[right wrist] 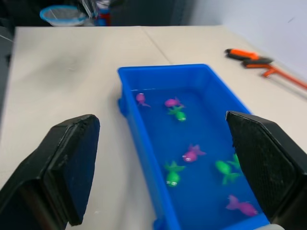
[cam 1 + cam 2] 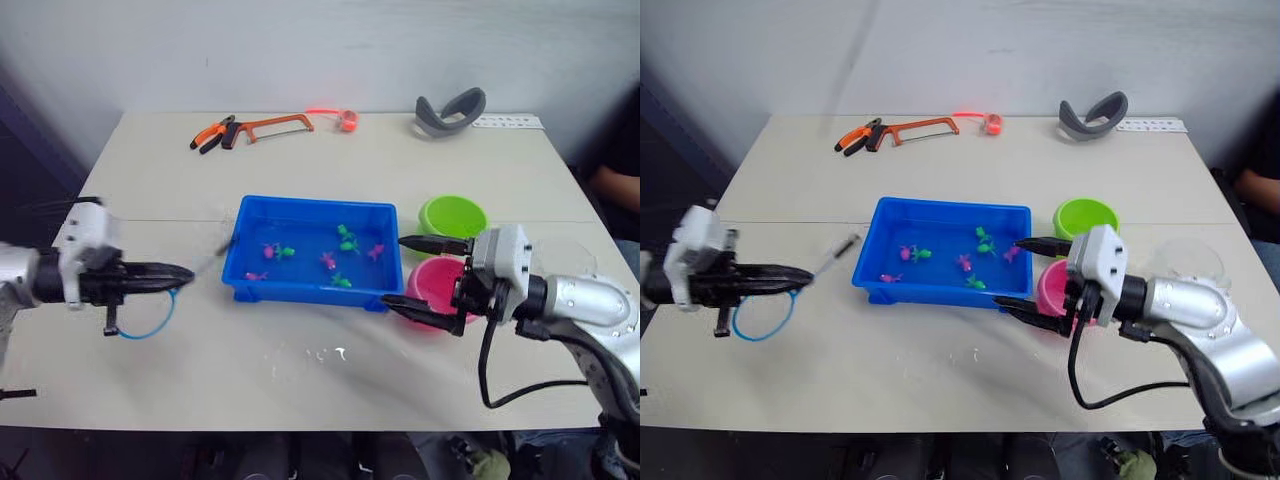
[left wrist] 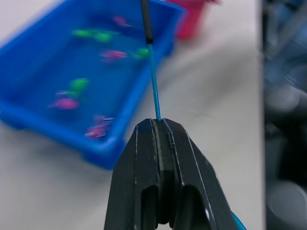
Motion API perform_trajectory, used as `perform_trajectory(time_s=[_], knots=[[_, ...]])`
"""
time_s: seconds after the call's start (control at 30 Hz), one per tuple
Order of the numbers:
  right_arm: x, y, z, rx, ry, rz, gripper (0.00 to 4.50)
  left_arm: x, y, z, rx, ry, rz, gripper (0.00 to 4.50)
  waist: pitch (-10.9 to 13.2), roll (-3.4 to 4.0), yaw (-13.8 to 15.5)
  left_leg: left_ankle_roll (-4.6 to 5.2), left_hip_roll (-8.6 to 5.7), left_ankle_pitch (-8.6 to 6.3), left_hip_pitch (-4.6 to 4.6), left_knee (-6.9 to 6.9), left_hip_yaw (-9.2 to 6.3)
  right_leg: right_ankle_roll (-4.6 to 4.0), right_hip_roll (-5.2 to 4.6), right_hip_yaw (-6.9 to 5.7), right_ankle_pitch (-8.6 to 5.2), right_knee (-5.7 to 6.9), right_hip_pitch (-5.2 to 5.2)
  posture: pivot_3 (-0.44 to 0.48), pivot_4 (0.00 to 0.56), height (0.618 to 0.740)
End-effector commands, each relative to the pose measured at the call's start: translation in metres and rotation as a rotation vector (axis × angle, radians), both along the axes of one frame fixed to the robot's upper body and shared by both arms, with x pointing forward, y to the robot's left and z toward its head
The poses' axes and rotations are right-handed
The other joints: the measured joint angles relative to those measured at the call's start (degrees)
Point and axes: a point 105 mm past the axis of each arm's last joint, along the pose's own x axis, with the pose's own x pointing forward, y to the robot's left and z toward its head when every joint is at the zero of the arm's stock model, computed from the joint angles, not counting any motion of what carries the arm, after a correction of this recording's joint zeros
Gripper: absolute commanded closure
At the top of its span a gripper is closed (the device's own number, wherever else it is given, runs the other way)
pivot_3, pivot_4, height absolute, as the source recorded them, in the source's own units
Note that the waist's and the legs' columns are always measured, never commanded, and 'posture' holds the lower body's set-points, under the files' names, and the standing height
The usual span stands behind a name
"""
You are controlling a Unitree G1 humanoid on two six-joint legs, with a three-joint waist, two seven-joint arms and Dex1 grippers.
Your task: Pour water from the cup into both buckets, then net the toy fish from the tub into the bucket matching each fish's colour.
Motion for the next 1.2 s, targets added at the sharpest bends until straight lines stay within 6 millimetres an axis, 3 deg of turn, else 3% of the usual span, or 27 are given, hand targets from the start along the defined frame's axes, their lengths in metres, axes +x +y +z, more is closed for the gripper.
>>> perform_trajectory(time_s=[0.03,0.13,0.37,0.47,0.93,1.03,1.2], knots=[[-0.008,0.014,0.005,-0.027,0.090,0.069,0.00,0.000,-0.029,-0.003,0.112,-0.018,-0.166,4.48,0.00,0.00,-0.01,0.01,-0.01,0.00,0.00,0.00,0.01,0.00,0.01,0.01,0.00,0.06,0.00,0.000,0.150,0.740],[-0.009,0.025,-0.001,-0.075,0.163,0.097,0.00,0.014,-0.054,-0.008,0.133,-0.012,-0.241,4.48,0.01,-0.01,0.21,0.11,-0.02,0.06,-0.10,0.05,0.02,0.02,0.09,-0.11,0.01,0.17,0.03,0.000,0.150,0.740],[-0.007,0.041,-0.017,-0.131,0.248,0.081,0.00,0.029,-0.087,-0.010,0.128,-0.051,-0.309,4.48,0.11,-0.19,0.11,0.25,-0.05,0.11,-0.55,0.24,0.12,0.14,0.39,-0.18,0.07,0.20,-0.35,0.000,0.150,0.740],[-0.006,0.045,-0.019,-0.127,0.247,0.074,0.00,0.032,-0.093,-0.009,0.110,-0.050,-0.306,4.48,0.11,-0.20,0.17,0.26,-0.04,0.11,-1.19,0.80,0.05,0.15,0.43,-0.17,0.08,0.63,-0.91,0.000,0.150,0.740],[-0.001,0.058,-0.027,-0.123,0.280,0.081,0.00,0.030,-0.109,-0.012,0.084,-0.031,-0.310,4.48,0.12,-0.21,0.66,0.35,-0.06,0.15,-1.18,1.08,0.02,0.23,0.44,-0.06,0.12,0.81,-0.84,0.000,0.150,0.740],[0.001,0.058,-0.026,-0.116,0.275,0.077,0.78,0.030,-0.111,-0.011,0.087,-0.027,-0.308,4.50,0.12,-0.21,0.81,0.35,-0.07,0.15,-1.17,1.08,0.03,0.22,0.45,-0.06,0.12,0.82,-0.84,0.000,0.150,0.740],[0.002,0.059,-0.028,-0.126,0.272,0.074,3.27,0.030,-0.112,-0.012,0.090,-0.018,-0.309,4.50,0.12,-0.21,1.10,0.35,-0.07,0.15,-1.17,1.09,0.04,0.23,0.46,-0.05,0.12,0.82,-0.84,0.000,0.150,0.740]])
